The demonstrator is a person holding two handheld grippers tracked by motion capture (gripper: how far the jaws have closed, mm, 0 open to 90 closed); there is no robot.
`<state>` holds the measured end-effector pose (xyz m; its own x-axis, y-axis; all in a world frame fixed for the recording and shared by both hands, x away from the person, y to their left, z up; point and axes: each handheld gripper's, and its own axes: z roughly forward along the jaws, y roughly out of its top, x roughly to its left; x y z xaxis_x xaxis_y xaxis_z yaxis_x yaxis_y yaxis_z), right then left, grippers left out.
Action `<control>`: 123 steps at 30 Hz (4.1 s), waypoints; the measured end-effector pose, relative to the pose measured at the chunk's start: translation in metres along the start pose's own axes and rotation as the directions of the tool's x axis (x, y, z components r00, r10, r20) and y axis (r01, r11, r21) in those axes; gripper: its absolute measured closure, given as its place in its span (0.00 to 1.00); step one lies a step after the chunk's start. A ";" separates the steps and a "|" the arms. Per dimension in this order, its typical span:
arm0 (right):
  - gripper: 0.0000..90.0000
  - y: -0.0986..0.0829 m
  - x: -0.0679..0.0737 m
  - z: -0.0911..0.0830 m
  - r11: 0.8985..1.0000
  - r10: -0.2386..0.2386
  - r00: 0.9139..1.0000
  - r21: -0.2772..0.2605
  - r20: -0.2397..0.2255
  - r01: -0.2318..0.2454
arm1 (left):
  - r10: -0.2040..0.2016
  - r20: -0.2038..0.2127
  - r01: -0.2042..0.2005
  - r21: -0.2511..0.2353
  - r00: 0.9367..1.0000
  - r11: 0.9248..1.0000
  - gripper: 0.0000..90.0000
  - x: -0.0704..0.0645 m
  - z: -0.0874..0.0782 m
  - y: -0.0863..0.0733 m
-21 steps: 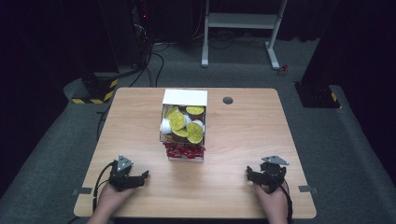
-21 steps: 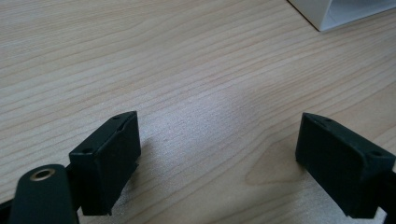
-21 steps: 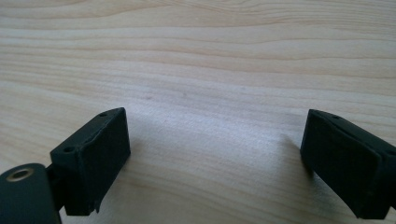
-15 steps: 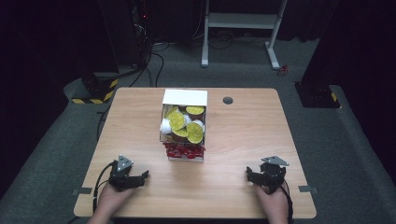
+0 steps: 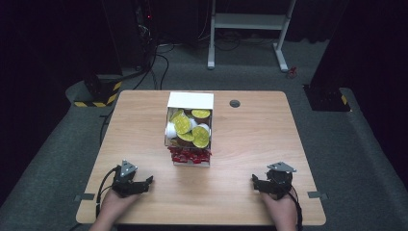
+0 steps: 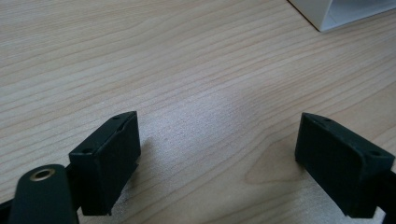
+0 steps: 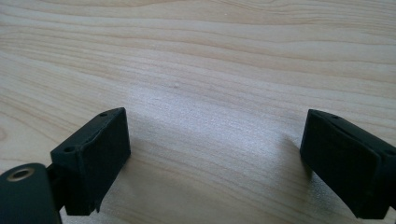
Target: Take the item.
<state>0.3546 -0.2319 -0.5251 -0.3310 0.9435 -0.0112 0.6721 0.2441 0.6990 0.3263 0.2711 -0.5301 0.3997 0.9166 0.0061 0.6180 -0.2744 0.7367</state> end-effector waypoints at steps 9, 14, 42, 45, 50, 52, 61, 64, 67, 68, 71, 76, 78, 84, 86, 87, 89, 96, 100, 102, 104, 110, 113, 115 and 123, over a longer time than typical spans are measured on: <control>0.14 -0.002 0.005 -0.003 1.000 -0.020 1.000 -0.008 -0.021 0.020 | 0.000 0.000 0.000 0.000 1.000 1.000 0.16 0.000 0.000 0.000; 0.17 -0.002 0.007 -0.003 0.999 -0.039 0.999 -0.015 -0.035 0.039 | 0.000 0.000 0.000 0.000 1.000 1.000 0.16 0.000 0.000 0.000; 0.28 0.002 0.063 0.000 0.992 -0.127 0.985 -0.037 -0.114 0.123 | 0.011 0.009 -0.011 0.003 1.000 1.000 0.16 0.001 0.000 0.000; 0.27 0.004 0.068 0.002 0.991 -0.133 0.983 -0.037 -0.126 0.130 | 0.005 0.011 -0.005 0.003 1.000 1.000 0.16 0.000 0.000 0.000; 0.28 0.008 0.071 0.003 0.990 -0.141 0.980 -0.016 -0.138 0.140 | 0.005 0.011 -0.005 0.003 1.000 1.000 0.17 0.000 0.000 0.000; 0.29 0.010 0.074 0.002 0.991 -0.137 0.979 -0.009 -0.151 0.137 | 0.005 0.012 -0.005 0.003 1.000 1.000 0.17 0.000 0.000 0.000; 0.29 0.024 0.083 -0.001 0.985 -0.166 0.975 -0.065 -0.151 0.158 | 0.008 0.015 -0.008 0.004 1.000 1.000 0.17 0.001 0.000 0.000; 0.30 0.029 0.086 -0.003 0.984 -0.170 0.973 -0.079 -0.154 0.159 | 0.009 0.016 -0.009 0.005 1.000 1.000 0.17 0.001 0.000 0.000; 0.30 0.034 0.089 -0.005 0.982 -0.175 0.972 -0.096 -0.155 0.161 | 0.015 0.015 -0.015 0.005 1.000 1.000 0.17 0.001 0.000 0.000; 0.31 0.036 0.089 -0.006 0.980 -0.184 0.970 -0.106 -0.159 0.168 | 0.018 0.015 -0.018 0.007 1.000 1.000 0.17 0.001 -0.001 0.000; 0.31 0.041 0.094 -0.009 0.977 -0.194 0.967 -0.122 -0.165 0.175 | 0.018 0.020 -0.018 0.004 1.000 1.000 0.17 0.001 -0.001 0.000; 0.30 0.048 0.097 -0.013 0.972 -0.205 0.966 -0.149 -0.159 0.182 | 0.018 0.020 -0.018 0.002 1.000 1.000 0.17 0.001 0.000 0.000; 0.31 0.052 0.099 -0.017 0.970 -0.203 0.966 -0.165 -0.162 0.176 | 0.026 0.019 -0.026 0.002 0.999 1.000 0.17 0.001 -0.001 0.000; 0.31 0.060 0.104 -0.023 0.965 -0.204 0.966 -0.198 -0.158 0.171 | 0.028 0.021 -0.028 0.002 0.999 1.000 0.17 0.001 -0.001 0.000; 0.31 0.063 0.106 -0.024 0.964 -0.202 0.966 -0.205 -0.159 0.168 | 0.028 0.022 -0.028 0.002 0.999 1.000 0.17 0.001 -0.001 0.000; 0.31 0.063 0.106 -0.024 0.964 -0.202 0.966 -0.205 -0.159 0.168 | 0.028 0.022 -0.028 0.002 0.999 1.000 0.17 0.001 -0.001 0.000; 0.31 0.066 0.108 -0.026 0.963 -0.203 0.966 -0.212 -0.161 0.167 | 0.028 0.021 -0.028 0.002 0.999 1.000 0.17 0.001 -0.001 0.000; 0.32 0.075 0.116 -0.028 0.955 -0.221 0.963 -0.236 -0.155 0.181 | 0.028 0.021 -0.028 0.002 0.999 1.000 0.17 0.001 -0.001 0.000; 0.37 0.079 0.121 -0.029 0.950 -0.233 0.960 -0.246 -0.157 0.190 | 0.028 0.021 -0.028 0.002 0.999 1.000 0.17 0.001 -0.001 0.000; 0.39 0.080 0.122 -0.029 0.949 -0.235 0.959 -0.249 -0.158 0.191 | 0.028 0.021 -0.028 0.002 0.999 1.000 0.17 0.001 -0.001 0.000; 0.42 0.082 0.123 -0.030 0.948 -0.236 0.959 -0.255 -0.158 0.191 | 0.028 0.021 -0.028 0.002 0.999 1.000 0.17 0.001 -0.001 0.000; 0.51 0.091 0.128 -0.029 0.951 -0.223 0.959 -0.255 -0.174 0.174 | 0.028 0.022 -0.028 0.002 0.999 1.000 0.17 0.001 -0.001 0.000; 0.52 0.093 0.129 -0.028 0.947 -0.233 0.956 -0.264 -0.180 0.181 | 0.028 0.022 -0.028 0.002 0.999 1.000 0.17 0.001 -0.001 0.000; 0.55 0.094 0.131 -0.027 0.945 -0.242 0.953 -0.265 -0.180 0.190 | 0.028 0.021 -0.028 0.002 0.999 1.000 0.17 0.001 -0.001 0.000; 0.68 0.098 0.140 -0.022 0.933 -0.283 0.941 -0.278 -0.183 0.227 | 0.028 0.022 -0.028 0.002 0.999 1.000 0.16 0.001 -0.001 0.000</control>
<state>0.3597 -0.0803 -0.4425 -0.6233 0.7781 -0.0780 0.3678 0.3796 0.8489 0.3265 0.2724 -0.5297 0.4321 0.9018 0.0120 0.6077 -0.3010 0.7349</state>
